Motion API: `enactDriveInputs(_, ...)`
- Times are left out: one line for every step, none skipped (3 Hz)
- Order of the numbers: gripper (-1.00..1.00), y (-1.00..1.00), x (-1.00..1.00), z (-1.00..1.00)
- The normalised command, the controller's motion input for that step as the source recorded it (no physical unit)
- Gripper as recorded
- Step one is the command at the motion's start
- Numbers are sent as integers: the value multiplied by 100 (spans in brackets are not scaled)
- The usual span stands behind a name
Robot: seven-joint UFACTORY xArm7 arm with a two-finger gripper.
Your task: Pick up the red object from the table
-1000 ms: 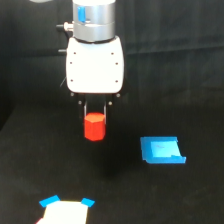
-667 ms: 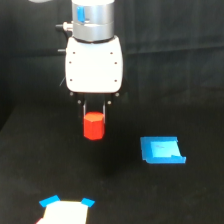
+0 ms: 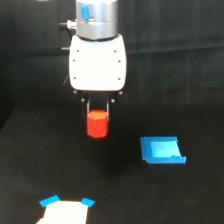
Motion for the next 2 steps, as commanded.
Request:
enactDriveInputs(-100,2,-2,-45)
enactDriveInputs(-100,-18,10,10)
